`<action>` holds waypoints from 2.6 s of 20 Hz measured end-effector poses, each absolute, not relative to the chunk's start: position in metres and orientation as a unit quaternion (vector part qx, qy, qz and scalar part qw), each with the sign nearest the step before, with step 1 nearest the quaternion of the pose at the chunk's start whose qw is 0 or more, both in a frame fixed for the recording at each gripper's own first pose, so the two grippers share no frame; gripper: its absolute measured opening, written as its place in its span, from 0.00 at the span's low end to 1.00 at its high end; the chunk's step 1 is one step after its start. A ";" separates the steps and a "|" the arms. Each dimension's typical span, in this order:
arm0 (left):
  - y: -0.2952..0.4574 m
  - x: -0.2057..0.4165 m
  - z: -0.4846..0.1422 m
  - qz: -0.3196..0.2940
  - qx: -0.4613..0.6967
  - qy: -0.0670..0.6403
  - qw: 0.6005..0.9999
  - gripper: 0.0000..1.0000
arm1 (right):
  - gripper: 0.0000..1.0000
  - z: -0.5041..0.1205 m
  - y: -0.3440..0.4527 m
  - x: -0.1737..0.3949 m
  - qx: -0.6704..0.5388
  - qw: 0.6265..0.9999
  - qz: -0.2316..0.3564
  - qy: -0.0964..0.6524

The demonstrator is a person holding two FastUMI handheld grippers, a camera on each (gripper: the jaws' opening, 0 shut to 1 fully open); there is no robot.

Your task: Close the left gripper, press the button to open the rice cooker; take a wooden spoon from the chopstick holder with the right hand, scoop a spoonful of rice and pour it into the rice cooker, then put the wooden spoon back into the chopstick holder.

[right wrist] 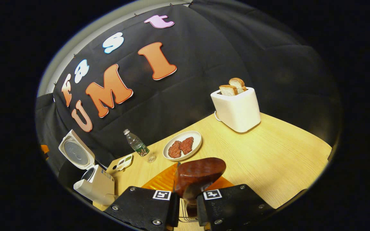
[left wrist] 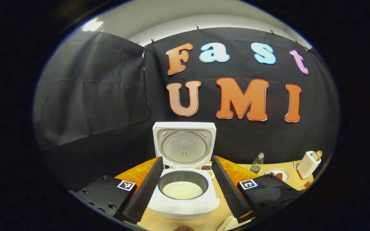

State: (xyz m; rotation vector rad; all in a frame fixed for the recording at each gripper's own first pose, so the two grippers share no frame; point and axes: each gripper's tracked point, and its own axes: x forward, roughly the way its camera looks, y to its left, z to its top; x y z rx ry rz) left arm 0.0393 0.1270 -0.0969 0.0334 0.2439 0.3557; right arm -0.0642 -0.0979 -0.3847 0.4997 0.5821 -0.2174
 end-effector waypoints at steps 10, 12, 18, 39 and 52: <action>0.191 0.171 -0.024 0.149 0.031 0.108 0.982 0.98 | 0.63 -0.370 -0.110 -0.069 0.194 0.918 -0.133 0.318; 0.193 0.209 -0.029 0.133 0.036 0.112 0.984 0.96 | 0.89 -0.342 -0.118 -0.070 0.173 0.926 -0.142 0.304; 0.227 0.302 -0.106 0.134 0.001 0.232 0.963 0.98 | 0.94 -0.261 -0.129 -0.084 0.125 0.943 -0.166 0.261; 0.167 0.120 -0.282 0.106 -0.040 0.603 0.790 1.00 | 0.94 -0.220 -0.068 -0.065 0.107 0.965 -0.040 0.235; 0.156 0.096 -0.329 0.141 -0.073 0.597 0.786 0.99 | 0.95 -0.213 -0.015 -0.036 0.054 0.970 0.027 0.235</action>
